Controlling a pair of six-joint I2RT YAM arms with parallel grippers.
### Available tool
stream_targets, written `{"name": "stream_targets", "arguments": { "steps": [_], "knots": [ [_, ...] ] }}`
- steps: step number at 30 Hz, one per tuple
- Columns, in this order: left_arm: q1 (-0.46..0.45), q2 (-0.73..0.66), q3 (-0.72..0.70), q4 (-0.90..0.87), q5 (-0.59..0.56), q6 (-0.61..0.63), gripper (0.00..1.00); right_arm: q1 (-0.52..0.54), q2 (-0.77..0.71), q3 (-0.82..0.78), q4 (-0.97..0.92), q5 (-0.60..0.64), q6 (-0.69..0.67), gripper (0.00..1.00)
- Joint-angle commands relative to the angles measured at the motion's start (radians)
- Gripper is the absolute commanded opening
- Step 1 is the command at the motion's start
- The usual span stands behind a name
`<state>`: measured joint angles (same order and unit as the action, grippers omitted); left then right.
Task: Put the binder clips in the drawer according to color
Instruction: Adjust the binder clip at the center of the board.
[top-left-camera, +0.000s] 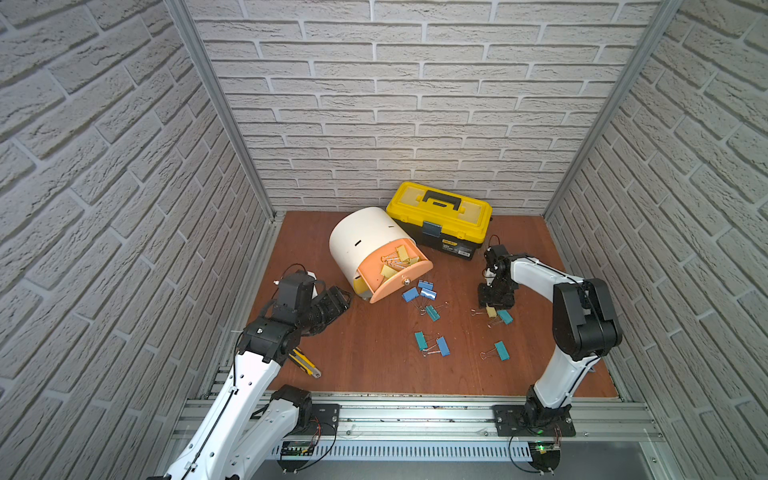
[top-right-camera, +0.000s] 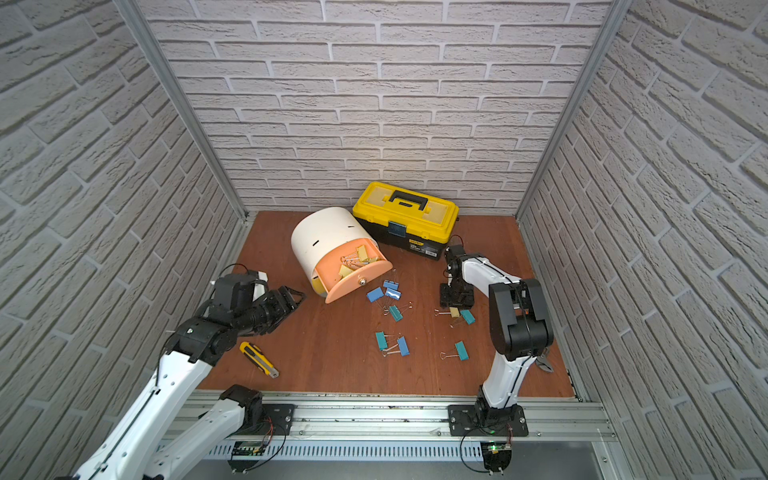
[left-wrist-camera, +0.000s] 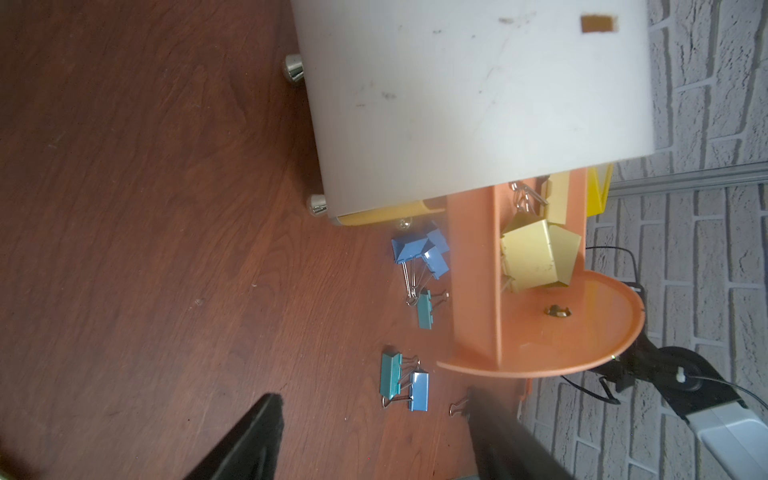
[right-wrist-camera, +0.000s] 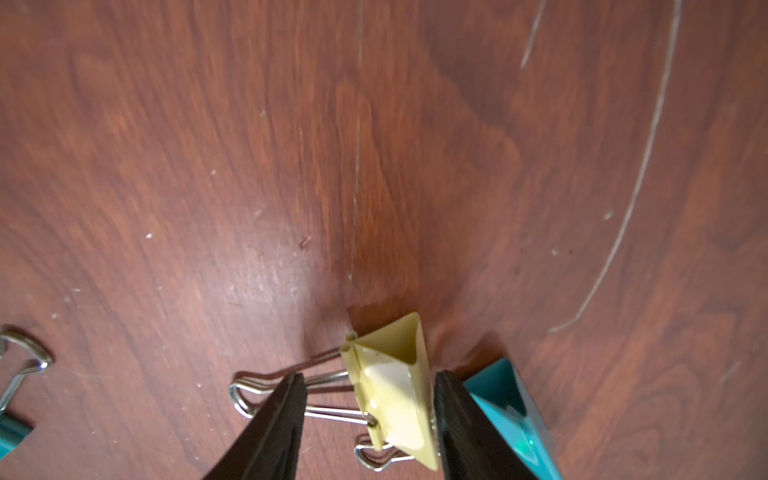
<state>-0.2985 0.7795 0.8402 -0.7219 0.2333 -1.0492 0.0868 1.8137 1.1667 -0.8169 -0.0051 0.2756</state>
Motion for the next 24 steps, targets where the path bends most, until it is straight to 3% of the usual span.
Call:
{"name": "stream_targets", "arguments": {
  "steps": [1,12,24],
  "knots": [
    [0.011,-0.009,-0.011,0.027,0.015,0.007,0.75,-0.004,0.005,-0.016,0.016,-0.027,-0.005,0.49],
    [0.012,-0.004,-0.012,0.032,0.023,0.009,0.75,-0.001,-0.016,-0.047,0.035,-0.045,0.019,0.34],
    [0.012,-0.014,-0.016,0.028,0.020,0.005,0.75,0.003,0.000,-0.052,0.036,-0.029,0.031,0.34]
  ]
}}
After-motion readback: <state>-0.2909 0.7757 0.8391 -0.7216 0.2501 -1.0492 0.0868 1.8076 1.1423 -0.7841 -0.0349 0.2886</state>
